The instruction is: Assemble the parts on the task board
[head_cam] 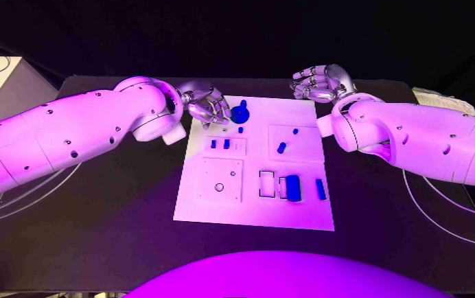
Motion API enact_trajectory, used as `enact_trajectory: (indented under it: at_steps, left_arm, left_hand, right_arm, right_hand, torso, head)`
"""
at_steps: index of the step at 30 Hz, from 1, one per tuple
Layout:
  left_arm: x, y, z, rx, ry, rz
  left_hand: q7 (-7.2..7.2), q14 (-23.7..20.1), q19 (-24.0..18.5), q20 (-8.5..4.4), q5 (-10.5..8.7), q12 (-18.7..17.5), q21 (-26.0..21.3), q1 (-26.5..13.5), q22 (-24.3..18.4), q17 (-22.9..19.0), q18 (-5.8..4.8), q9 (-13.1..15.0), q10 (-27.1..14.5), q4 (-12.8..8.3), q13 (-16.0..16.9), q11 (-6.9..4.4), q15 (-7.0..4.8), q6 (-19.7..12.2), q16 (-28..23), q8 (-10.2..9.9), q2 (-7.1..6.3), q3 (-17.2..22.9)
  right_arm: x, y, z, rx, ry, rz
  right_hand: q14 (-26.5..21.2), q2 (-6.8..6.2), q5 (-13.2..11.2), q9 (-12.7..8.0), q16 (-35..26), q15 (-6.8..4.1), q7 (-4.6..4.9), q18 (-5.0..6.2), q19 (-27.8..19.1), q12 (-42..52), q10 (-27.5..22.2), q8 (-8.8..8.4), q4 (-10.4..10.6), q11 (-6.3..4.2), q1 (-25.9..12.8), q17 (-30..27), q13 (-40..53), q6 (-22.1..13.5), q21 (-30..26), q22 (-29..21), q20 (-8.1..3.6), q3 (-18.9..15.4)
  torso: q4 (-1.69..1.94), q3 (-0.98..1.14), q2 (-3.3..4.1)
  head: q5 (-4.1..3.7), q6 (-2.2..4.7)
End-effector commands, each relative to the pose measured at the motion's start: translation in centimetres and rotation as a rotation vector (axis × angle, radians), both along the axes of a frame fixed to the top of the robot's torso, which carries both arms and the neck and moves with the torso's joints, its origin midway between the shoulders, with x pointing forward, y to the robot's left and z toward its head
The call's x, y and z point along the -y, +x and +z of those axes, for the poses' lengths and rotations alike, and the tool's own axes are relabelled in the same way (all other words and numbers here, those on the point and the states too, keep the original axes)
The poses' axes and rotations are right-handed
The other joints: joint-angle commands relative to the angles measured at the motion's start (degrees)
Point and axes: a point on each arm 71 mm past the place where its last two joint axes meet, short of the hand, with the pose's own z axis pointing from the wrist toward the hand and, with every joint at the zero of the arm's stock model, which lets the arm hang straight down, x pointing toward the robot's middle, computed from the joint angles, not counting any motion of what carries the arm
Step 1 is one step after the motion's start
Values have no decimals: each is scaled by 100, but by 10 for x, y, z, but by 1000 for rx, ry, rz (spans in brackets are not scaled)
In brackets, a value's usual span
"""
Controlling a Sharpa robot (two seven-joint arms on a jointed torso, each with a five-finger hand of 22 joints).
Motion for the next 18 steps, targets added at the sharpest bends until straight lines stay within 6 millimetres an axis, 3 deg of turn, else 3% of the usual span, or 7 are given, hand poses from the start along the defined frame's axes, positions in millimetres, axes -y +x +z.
enact_trajectory:
  at_steps: [1, 6, 8, 18]
  left_arm:
    - [15, -4, 11, 252, -61, -96]
    - [26, -6, 3, 366, 7, -148]
    - [29, -6, 0, 396, 45, -161]
    - [44, -3, -16, 453, 227, -208]
  left_hand:
    - [37, -101, -25, 56, -35, -199, 106, -44, 87, -114, 69, -365, -208, -135, -213, 65, 56, -23, 50, -226, -55, 53]
    - [5, -116, -44, 106, -42, -347, 202, -50, 165, -217, 75, -614, -391, -287, -414, 134, 96, 103, 153, -263, -90, 32]
    - [-52, -301, -88, 131, -56, -449, 230, -74, 196, -453, 75, -739, -536, -330, -528, 157, 120, 56, 99, -318, -106, 7]
    - [-105, -337, -122, 160, -83, -520, 263, -116, 231, -539, 78, -877, -652, -356, -672, 185, 144, 186, 211, -284, -144, -111]
  right_arm:
    - [-2, -1, 1, 8, 5, 21]
    - [-3, -1, 1, 7, 8, 24]
    - [-3, -1, 1, 8, 9, 25]
    - [-4, -1, 1, 7, 13, 29]
  right_hand:
    - [-15, 19, 35, -6, -19, 16, 249, 78, -13, 29, -33, 34, -25, 18, -23, -9, -9, -41, 13, -7, 11, 6]
    - [-15, 21, 36, -7, -20, 16, 249, 78, -12, 29, -34, 34, -29, 18, -19, -11, -9, -41, 13, -11, 12, 10]
    - [-15, 21, 36, -7, -20, 16, 249, 78, -12, 29, -34, 34, -29, 18, -19, -11, -9, -41, 13, -11, 12, 10]
    - [-16, 22, 37, -8, -21, 16, 249, 78, -13, 28, -36, 34, -33, 18, -14, -13, -10, -42, 13, -15, 12, 13]
  torso:
    - [-4, -4, 5]
    - [3, -5, -3]
    - [0, -5, -2]
    - [-10, -3, 12]
  head:
    - [-11, 2]
    - [-39, 2]
    - [-48, 2]
    - [-71, 13]
